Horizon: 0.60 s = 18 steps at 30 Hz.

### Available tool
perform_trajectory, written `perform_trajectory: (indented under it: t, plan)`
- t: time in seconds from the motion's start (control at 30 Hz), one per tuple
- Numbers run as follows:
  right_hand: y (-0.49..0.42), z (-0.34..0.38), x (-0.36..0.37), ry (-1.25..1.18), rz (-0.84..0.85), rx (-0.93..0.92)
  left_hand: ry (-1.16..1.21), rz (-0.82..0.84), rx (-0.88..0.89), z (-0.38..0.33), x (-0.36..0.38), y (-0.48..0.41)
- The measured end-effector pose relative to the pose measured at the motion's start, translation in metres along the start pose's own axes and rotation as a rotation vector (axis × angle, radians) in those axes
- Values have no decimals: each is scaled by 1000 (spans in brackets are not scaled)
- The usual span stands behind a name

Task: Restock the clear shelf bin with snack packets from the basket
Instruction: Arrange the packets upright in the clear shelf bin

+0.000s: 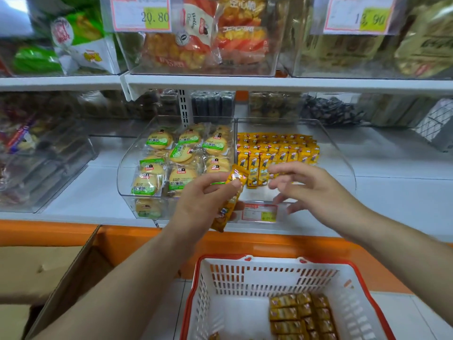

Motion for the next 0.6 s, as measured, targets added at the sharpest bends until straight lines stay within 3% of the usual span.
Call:
perform_trajectory:
  t: [0.3,0.43,0.6]
  plan:
    - [27,0,14,-163,13,18,-9,138,-6,3,50,16]
    - [30,-3,0,-308,-43,53,90,87,-8,-2,47,16]
    - [32,-6,-1,-221,24,94,54,40,46,-5,44,16]
Point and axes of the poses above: each hand's wrist, its own y-axis away from the middle knuckle, its own x-axis out of the palm, z = x × y, the point moved 3 cm from there along -y, towards the middle knuckle, and after that the axes turned 6 degrees about z, right-handed, at the moved point
